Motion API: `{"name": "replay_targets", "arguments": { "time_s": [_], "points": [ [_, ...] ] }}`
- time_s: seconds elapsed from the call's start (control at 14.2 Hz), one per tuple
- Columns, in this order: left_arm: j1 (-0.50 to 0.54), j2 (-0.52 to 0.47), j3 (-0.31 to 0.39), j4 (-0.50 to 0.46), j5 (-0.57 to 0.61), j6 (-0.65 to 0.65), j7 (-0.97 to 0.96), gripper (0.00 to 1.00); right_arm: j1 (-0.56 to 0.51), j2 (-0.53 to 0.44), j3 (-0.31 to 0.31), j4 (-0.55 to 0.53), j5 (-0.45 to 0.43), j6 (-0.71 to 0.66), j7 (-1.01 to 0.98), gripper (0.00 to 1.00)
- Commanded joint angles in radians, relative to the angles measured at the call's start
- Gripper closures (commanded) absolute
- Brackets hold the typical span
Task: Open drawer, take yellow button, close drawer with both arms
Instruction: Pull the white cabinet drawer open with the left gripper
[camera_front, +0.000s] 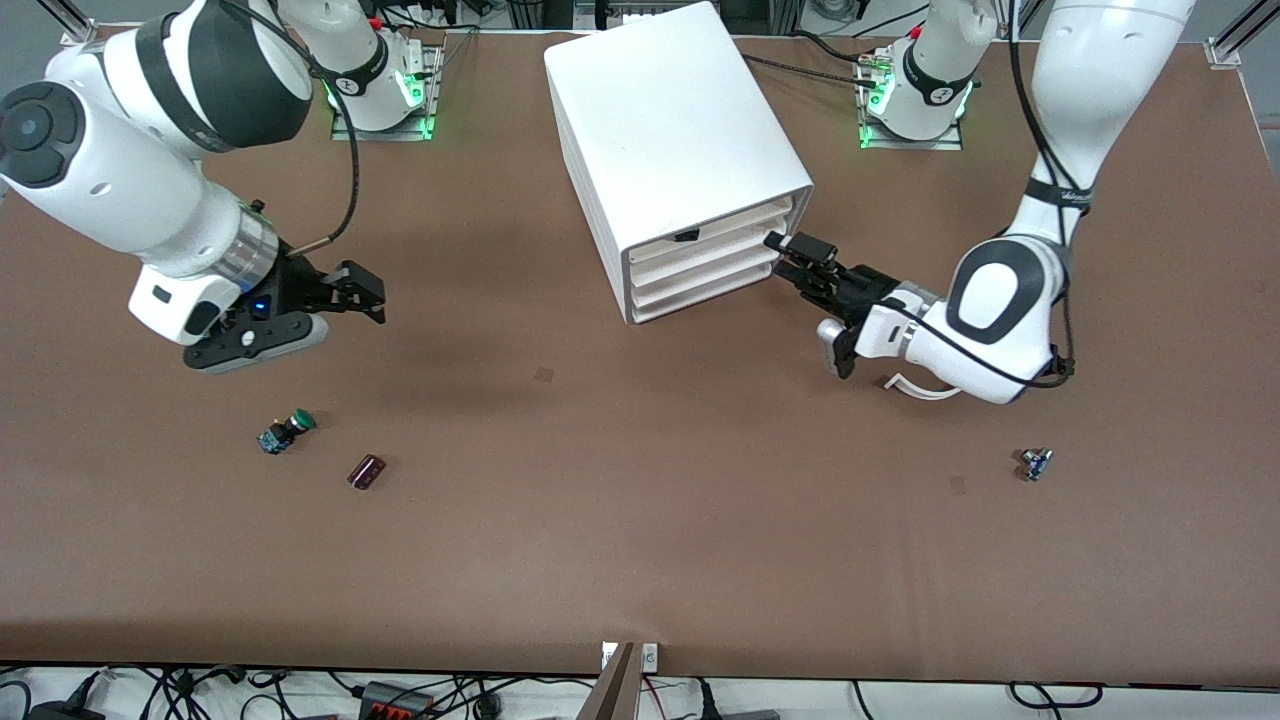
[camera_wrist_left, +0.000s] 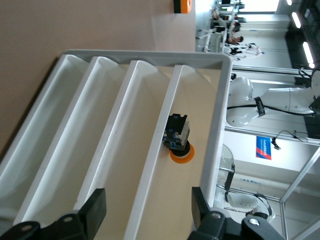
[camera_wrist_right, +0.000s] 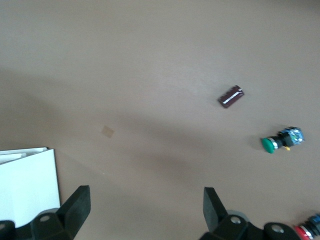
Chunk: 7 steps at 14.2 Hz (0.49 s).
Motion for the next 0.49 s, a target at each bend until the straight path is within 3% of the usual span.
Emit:
{"name": "replay_targets", "arguments": {
  "time_s": [0.0,0.28,0.42],
  "points": [
    [0.001,0.007,0.004,-0.055,-0.044,0.007,0.124,0.38,0.044,0.027,-0.007,0.03,0.02,-0.003,0.008,0.0],
    [-0.011,-0.004,-0.01,-0.157,-0.147,0.01,0.167,0.41,0.07,0.049,-0.007,0.049,0.022,-0.003,0.008,0.0],
    [-0.012,-0.005,-0.019,-0.185,-0.15,0.018,0.177,0.56,0.085,0.049,-0.007,0.052,0.02,-0.003,0.01,0.0]
  ]
}}
